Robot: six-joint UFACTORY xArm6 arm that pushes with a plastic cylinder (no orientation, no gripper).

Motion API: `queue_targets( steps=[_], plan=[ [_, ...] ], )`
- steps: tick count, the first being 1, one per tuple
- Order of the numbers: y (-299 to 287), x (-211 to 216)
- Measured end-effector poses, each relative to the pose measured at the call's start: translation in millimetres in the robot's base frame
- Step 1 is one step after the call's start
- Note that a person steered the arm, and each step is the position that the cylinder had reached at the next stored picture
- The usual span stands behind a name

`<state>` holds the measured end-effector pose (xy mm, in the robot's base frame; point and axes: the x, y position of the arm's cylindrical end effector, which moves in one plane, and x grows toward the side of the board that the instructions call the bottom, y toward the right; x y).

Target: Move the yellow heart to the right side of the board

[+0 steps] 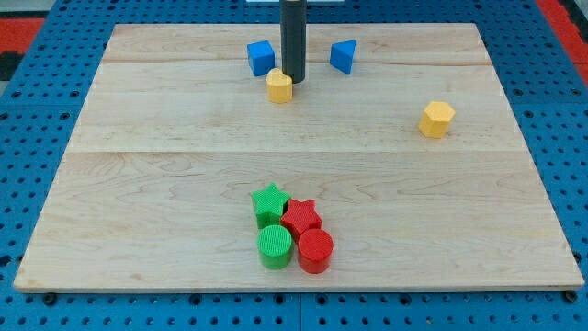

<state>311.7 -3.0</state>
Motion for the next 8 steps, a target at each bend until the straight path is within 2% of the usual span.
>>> queue_targets(
  steps=[1,4,5,6,7,8],
  plan=[
    [9,10],
    [21,88],
    [-15,110],
    [-66,95],
    [-93,61],
    [-89,41]
  ],
)
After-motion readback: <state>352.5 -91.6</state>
